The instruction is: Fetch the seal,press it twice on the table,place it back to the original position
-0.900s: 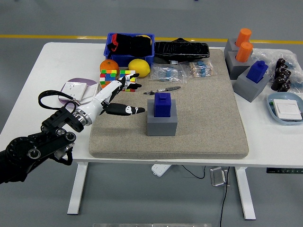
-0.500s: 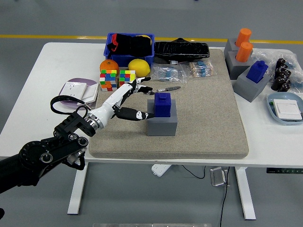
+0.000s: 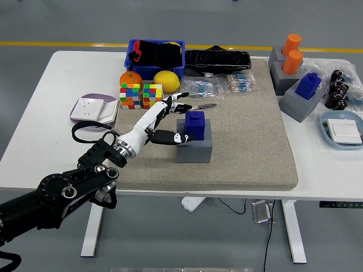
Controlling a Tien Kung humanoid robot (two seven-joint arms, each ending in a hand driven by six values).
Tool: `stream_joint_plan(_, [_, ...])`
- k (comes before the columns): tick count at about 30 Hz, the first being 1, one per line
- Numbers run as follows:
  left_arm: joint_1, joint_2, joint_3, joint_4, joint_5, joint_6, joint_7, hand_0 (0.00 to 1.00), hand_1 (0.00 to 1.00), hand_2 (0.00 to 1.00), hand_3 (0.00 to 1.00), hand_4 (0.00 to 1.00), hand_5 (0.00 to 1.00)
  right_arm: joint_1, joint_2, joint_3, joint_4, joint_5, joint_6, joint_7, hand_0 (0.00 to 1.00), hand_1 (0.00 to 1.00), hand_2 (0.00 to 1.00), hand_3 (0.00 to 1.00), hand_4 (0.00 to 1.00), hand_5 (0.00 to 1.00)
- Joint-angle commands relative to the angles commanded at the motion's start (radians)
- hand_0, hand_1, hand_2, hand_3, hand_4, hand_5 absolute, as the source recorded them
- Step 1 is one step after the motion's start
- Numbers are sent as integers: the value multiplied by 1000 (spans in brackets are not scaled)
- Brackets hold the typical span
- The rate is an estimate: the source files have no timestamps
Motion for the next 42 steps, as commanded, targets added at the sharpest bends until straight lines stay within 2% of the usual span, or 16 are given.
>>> stream_joint_plan(11, [-8,-30,26,18,1,38,0,888,753,741,917,934,2,-1,2,10,0,-1,0,0,837,765,755,700,761,369])
stream_joint_plan(12, [-8,-32,28,20,0,39,0,879,729,723,912,909,2,-1,2,10,0,-1,0,0,836,765,755,700,761,369])
stream_joint_plan(17, [-6,-45,39,28,-8,49,-4,879,729,723,912,909,2,-2,4,8,0,0,0,-1,836,765,755,700,761,369])
stream_joint_plan(18, [-6,-46,41,29,-9,51,-3,872,725,709,902,879,2,-2,4,8,0,0,0,-1,837,765,755,699,761,369])
stream_joint_plan(23, [-8,-54,54,35,-10,60,2,872,725,709,902,879,2,-1,3,4,0,1,0,0,837,765,755,699,761,369])
stream_joint_plan(24, [-8,-57,57,38,-10,63,3,866,716,701,892,817,2,-2,3,5,0,1,0,-1,836,765,755,700,761,369])
stream_joint_plan(29, [-15,-65,65,46,0,81,3,866,716,701,892,817,2,-1,3,5,0,2,0,-1,836,765,755,700,761,369])
stream_joint_plan(30, [-16,-67,66,48,0,85,3,859,694,681,876,758,2,-1,3,5,0,2,0,-1,836,765,755,700,761,369])
stream_joint_plan(35, [-22,-74,69,55,6,106,-1,859,694,681,876,758,2,0,2,3,0,3,0,0,836,765,755,700,761,369])
stream_joint_plan(36, [-24,-76,71,58,8,109,-1,846,661,642,862,710,2,-1,3,2,0,3,0,-1,836,765,755,699,761,369])
stream_joint_plan(41, [-28,-79,80,66,10,116,0,846,661,642,862,710,2,-1,3,1,0,4,0,0,836,765,755,699,761,369])
stream_joint_plan(42, [-28,-79,81,67,11,118,0,840,613,584,852,643,2,-1,3,1,0,4,0,0,836,765,755,699,761,369])
